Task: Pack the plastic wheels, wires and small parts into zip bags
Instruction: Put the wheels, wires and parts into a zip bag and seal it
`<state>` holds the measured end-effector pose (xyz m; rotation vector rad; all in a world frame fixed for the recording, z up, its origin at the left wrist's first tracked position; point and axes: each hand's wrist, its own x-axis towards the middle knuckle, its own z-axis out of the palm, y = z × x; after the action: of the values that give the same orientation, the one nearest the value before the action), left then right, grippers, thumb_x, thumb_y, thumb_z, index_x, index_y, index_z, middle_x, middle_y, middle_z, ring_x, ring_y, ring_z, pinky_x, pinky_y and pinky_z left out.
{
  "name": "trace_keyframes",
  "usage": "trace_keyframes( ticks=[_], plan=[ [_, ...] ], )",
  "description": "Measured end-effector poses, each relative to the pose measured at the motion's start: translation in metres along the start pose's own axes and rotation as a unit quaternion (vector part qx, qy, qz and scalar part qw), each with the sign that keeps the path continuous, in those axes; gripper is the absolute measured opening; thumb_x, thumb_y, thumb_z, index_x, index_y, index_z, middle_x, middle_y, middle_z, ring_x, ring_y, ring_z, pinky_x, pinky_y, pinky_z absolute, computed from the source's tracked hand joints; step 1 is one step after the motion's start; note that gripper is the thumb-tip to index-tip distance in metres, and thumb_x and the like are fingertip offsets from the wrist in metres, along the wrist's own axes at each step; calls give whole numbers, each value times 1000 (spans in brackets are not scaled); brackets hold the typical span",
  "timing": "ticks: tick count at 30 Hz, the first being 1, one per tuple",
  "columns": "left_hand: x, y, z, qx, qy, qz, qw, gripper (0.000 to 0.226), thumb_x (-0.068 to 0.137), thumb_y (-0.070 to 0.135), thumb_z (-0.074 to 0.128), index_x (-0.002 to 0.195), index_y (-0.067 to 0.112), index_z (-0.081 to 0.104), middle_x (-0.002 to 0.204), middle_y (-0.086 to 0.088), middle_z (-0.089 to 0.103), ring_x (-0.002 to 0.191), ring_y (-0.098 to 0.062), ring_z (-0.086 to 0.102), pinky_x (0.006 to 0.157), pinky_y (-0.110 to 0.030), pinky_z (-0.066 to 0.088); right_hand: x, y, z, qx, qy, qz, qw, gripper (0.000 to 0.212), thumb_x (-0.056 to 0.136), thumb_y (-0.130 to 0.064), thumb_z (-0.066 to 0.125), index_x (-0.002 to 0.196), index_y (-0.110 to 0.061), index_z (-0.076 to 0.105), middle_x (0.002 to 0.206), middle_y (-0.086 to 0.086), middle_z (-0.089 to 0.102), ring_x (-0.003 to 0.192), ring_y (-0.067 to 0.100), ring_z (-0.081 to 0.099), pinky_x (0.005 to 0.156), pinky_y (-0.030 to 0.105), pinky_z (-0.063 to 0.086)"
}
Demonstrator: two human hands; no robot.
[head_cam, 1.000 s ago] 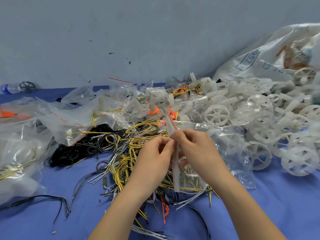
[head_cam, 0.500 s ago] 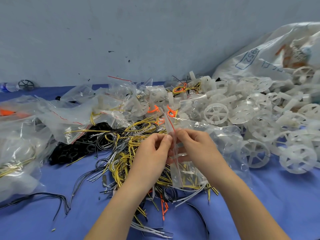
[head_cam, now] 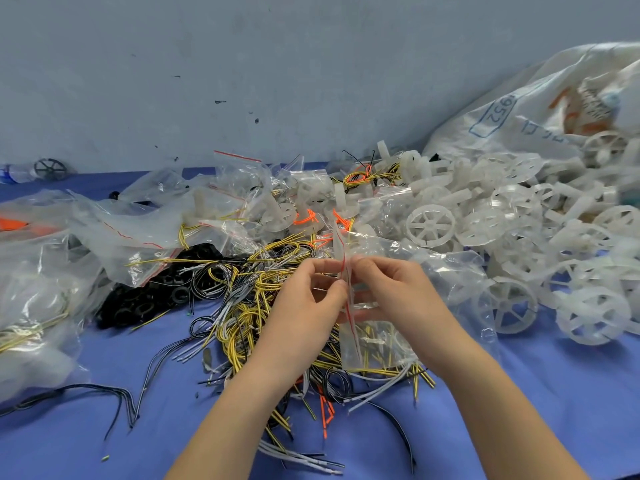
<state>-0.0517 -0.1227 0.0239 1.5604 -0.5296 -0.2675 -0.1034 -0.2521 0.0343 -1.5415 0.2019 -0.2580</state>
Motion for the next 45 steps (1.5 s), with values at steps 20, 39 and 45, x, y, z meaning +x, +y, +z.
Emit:
trace_keyframes(
  ticks=[20,39,45],
  plan=[
    [-4,5,0,295,103,173,934,20,90,16,53,90,35,61,102,13,52,86,1,57,70,-25,47,-14,-16,7,-310,251,-169,901,27,90,-21,58,114,-25,72,91,-5,68,81,15,63,79,31,47],
    [9,-15,-11,477,-24,169,862,27,95,43,48,120,39,58,132,8,45,128,-8,33,110,-28,26,0,0,12,-427,220,-119,869,30,92,-30,51,117,-31,68,106,-8,65,92,17,59,71,32,41],
    [85,11,-46,352,87,123,924,21,99,28,47,114,31,60,120,5,60,104,-7,57,85,-24,49,25,8,-1,-369,161,-51,914,26,91,-29,54,109,-28,73,65,-12,61,60,6,55,54,27,39]
  ],
)
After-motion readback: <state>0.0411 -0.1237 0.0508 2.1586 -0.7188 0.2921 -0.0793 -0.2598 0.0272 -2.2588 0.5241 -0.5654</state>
